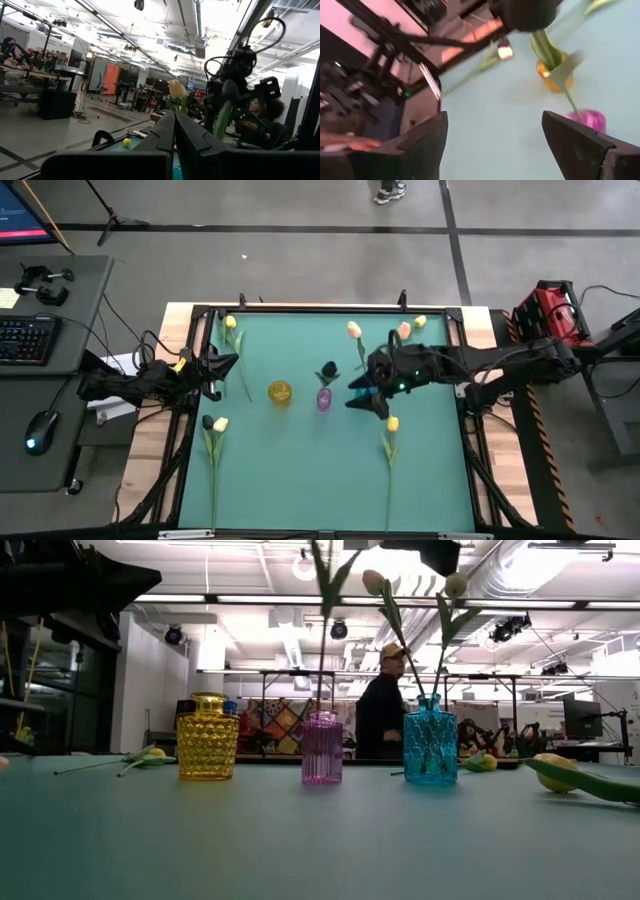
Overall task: Sort flowers into vase by color
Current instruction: Put the bottom yellow tulip into the yellow flower vase
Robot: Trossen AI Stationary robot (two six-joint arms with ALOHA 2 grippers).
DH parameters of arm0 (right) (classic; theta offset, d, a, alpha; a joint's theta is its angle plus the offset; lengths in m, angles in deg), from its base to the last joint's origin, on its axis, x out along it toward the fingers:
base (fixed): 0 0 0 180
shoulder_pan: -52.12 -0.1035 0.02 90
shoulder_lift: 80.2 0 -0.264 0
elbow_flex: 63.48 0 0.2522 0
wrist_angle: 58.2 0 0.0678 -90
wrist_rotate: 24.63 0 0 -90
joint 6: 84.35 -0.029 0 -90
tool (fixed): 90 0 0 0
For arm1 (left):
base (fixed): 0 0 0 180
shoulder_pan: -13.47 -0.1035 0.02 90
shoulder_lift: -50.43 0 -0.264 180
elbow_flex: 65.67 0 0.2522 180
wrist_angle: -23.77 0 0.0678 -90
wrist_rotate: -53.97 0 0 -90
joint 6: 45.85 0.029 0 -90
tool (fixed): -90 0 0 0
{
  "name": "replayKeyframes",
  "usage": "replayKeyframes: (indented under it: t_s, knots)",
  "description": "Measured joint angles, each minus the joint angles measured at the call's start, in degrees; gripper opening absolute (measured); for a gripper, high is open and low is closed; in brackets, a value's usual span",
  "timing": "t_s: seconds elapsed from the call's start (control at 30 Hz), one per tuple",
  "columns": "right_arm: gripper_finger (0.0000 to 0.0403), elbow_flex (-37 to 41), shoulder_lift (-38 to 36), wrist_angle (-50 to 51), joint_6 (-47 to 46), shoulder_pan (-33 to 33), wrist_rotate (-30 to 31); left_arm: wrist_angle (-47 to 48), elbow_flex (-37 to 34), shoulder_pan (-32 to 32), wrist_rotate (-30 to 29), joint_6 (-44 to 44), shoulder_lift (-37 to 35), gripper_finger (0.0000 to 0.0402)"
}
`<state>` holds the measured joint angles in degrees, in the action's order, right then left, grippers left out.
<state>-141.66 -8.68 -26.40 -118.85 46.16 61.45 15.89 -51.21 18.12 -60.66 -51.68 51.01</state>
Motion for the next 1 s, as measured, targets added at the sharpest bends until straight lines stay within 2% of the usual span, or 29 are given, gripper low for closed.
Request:
replayKeyframes:
  t_s: [0.13, 0.27, 0.4, 0.5, 0.57, 0.7, 0.8, 0.9, 1.0]
  knots:
    - [0.0311, -0.02, -1.85, 1.33, -0.17, 0.88, -1.61, 0.01, 0.01, 0.00, -0.02, 0.00, 0.00, 0.0000]
    - [0.0311, -0.02, -2.82, 8.64, -4.93, -0.33, -6.76, 0.01, 0.01, 0.00, -0.01, 0.00, 0.00, 0.0000]
    - [0.0311, -0.01, -2.89, 21.85, -13.43, -4.81, -9.66, 0.00, -0.01, 0.00, 0.00, 0.01, 0.00, 0.0000]
    - [0.0311, 1.57, -2.63, 31.50, -22.41, -10.25, -7.34, 0.01, 0.00, -0.01, 0.00, 0.00, 0.00, 0.0000]
    - [0.0311, 4.22, -2.63, 34.26, -30.50, -13.97, -5.94, -0.01, 0.01, 0.00, -0.01, 0.00, 0.00, 0.0000]
    - [0.0311, 12.38, -2.34, 32.44, -49.16, -20.70, -5.61, 0.01, -0.01, -0.02, 0.00, 0.00, 0.00, 0.0000]
    - [0.0311, 18.53, -1.31, 26.18, -60.30, -23.82, -5.53, 0.00, 0.01, -0.02, -0.02, 0.00, 0.00, 0.0000]
    - [0.0311, 22.89, 0.43, 17.91, -67.66, -25.02, -5.23, 0.00, 0.01, -0.01, -0.02, 0.00, 0.00, 0.0000]
    - [0.0311, 24.02, 3.23, 14.08, -70.14, -24.69, -4.49, 0.01, 0.01, 0.00, 0.00, 0.00, 0.00, 0.0000]
